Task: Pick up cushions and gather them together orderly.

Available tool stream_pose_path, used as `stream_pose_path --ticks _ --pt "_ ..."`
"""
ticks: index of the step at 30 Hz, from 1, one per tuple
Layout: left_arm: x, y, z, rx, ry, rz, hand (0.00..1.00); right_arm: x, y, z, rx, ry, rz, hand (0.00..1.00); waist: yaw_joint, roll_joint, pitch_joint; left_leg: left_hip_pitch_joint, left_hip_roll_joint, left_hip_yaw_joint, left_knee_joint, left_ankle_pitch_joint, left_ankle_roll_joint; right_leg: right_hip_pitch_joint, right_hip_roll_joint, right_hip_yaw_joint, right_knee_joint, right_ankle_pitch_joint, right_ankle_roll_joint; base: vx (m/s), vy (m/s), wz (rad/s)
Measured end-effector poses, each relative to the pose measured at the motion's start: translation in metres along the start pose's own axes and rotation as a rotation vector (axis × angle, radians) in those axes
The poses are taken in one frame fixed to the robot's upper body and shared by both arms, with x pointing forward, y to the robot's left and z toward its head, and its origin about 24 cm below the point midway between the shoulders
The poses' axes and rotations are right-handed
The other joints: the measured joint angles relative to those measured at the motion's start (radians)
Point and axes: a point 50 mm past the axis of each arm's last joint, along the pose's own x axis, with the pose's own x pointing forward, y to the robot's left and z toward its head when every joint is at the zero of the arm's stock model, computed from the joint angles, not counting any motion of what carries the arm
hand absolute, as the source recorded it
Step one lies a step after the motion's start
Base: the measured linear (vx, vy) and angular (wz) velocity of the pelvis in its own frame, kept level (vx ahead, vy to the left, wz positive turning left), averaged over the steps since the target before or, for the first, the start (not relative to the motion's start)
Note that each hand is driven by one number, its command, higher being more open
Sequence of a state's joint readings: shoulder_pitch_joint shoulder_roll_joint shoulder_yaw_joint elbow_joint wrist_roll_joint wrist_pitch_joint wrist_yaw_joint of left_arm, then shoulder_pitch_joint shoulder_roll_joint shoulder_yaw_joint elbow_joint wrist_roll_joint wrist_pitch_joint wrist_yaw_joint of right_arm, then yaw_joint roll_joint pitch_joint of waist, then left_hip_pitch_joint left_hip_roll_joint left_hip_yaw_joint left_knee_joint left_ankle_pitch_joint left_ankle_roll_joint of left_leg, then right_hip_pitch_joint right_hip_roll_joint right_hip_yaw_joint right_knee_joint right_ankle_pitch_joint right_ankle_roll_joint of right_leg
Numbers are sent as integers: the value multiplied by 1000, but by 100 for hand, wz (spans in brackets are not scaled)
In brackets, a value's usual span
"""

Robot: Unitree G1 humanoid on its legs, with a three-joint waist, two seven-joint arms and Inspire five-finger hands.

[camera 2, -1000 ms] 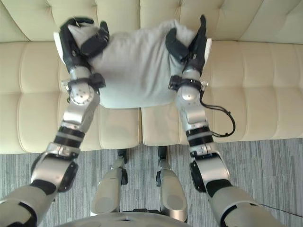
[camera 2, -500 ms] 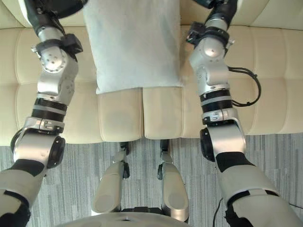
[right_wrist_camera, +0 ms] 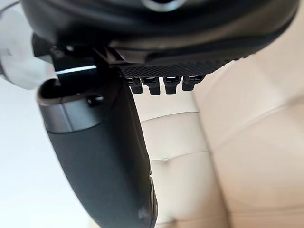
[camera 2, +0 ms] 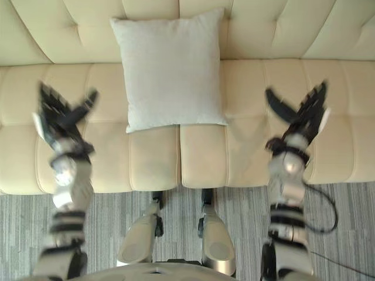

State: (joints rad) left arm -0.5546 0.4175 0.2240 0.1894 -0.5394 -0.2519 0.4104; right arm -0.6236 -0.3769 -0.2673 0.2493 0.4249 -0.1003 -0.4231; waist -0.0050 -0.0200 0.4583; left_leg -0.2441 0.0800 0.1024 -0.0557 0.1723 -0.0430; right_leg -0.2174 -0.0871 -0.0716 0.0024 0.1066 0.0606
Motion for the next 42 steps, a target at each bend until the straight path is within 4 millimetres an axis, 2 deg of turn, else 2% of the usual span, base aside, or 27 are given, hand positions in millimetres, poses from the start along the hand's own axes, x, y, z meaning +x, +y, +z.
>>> stream_pose_path --ticks 1,2,3,4,5,6,7,8,9,10,11,13,14,16,18,19,22,28,35,38,40,42 --pt "-8 6 -7 7 28 8 100 -6 -8 -7 -22 20 -5 100 0 0 0 7 0 0 -3 0 0 6 0 -1 -1 -1 0 84 51 7" --pt "-30 19 -27 23 113 23 100 -21 -25 -25 -55 79 -20 100 0 1 -7 22 -1 -2 -10 0 0 22 0 -2 -5 -7 1 48 47 7" --pt "-61 34 -51 47 230 40 100 -44 -42 -47 -108 162 -25 100 -3 2 -40 25 -3 -4 -20 -2 -3 22 -1 -5 -5 -20 3 48 47 8" --pt "-74 40 -60 63 280 43 100 -55 -48 -56 -125 198 -22 100 -3 2 -51 28 -3 -5 -26 -4 -5 23 -1 -5 -5 -29 4 42 39 8" --pt "-107 51 -79 103 400 36 100 -82 -63 -77 -172 291 -12 100 -2 1 -67 34 -2 -7 -30 -7 -9 28 -1 -5 -4 -42 4 0 0 0" --pt "-125 56 -87 126 464 26 100 -97 -70 -87 -185 344 -8 100 1 3 -72 37 1 -7 -30 -8 -10 29 2 -5 -1 -44 4 0 0 0" --pt "-157 66 -99 172 582 -3 100 -125 -78 -104 -221 446 17 100 3 6 -74 55 5 -7 -30 -13 -16 43 5 -4 5 -50 4 -33 1 -4" --pt "-180 73 -107 205 668 -22 100 -149 -85 -114 -245 522 32 100 4 9 -79 75 9 -6 -30 -19 -22 62 8 -4 6 -54 3 -36 3 -4" --pt "-194 77 -110 219 718 -27 100 -163 -88 -120 -262 568 45 100 4 10 -88 86 10 -3 -31 -23 -23 70 9 -4 10 -62 2 -35 4 -2" --pt "-223 89 -117 248 823 -32 100 -196 -96 -130 -304 673 77 100 6 12 -125 102 16 -1 -31 -41 -28 85 12 -5 13 -73 -2 0 0 0" --pt "-232 93 -119 254 862 -28 100 -208 -99 -134 -322 711 93 100 7 13 -144 105 18 0 -31 -42 -29 89 14 -6 12 -76 -1 0 0 0" --pt "-273 112 -127 310 1024 -17 100 -258 -108 -149 -385 889 159 100 7 17 -228 128 27 2 -31 -50 -35 110 22 -10 18 -93 -2 0 0 0" --pt "-280 115 -128 321 1049 -17 100 -266 -109 -152 -393 921 172 100 7 17 -241 136 28 2 -31 -52 -37 117 22 -12 18 -96 -2 0 0 0" --pt "-307 125 -135 366 1166 -17 100 -296 -115 -164 -412 1057 199 100 8 27 -287 164 34 2 -32 -58 -42 145 23 -18 21 -106 -4 5 -14 4" --pt "-320 130 -138 401 1225 -21 100 -309 -117 -170 -412 1117 200 100 8 32 -305 177 36 2 -33 -61 -42 158 23 -22 20 -111 -4 0 -5 2" --pt "-333 136 -139 439 1287 -25 100 -323 -121 -174 -426 1180 204 100 9 34 -318 193 36 1 -36 -65 -44 173 23 -26 19 -116 -3 -4 -11 4" --pt "-353 147 -140 501 1382 -20 100 -340 -130 -179 -441 1268 183 100 9 28 -335 223 36 0 -36 -71 -50 206 23 -28 15 -121 2 37 -4 2" --pt "-361 164 -139 620 1452 -39 100 -347 -145 -185 -461 1343 127 100 8 13 -358 278 34 5 -36 -84 -53 270 22 -27 -6 -122 1 43 1 -1" --pt "-370 170 -139 650 1505 -34 100 -349 -156 -186 -491 1378 98 100 7 19 -365 319 36 44 -36 -97 -53 290 28 12 -6 -121 2 7 8 -16" --pt "-370 169 -139 653 1503 -33 100 -346 -157 -188 -501 1385 103 100 10 21 -363 331 39 94 -35 -104 -53 264 32 65 10 -117 6 -38 39 -51" --pt "-367 167 -141 653 1494 -43 100 -341 -152 -191 -497 1372 115 100 22 18 -344 329 42 148 -31 -112 -54 211 39 119 52 -115 8 -49 36 -76" --pt "-358 164 -145 661 1472 -64 100 -339 -146 -193 -492 1367 135 100 27 3 -321 294 48 191 12 -126 -40 142 41 122 120 -112 10 -112 14 -72"
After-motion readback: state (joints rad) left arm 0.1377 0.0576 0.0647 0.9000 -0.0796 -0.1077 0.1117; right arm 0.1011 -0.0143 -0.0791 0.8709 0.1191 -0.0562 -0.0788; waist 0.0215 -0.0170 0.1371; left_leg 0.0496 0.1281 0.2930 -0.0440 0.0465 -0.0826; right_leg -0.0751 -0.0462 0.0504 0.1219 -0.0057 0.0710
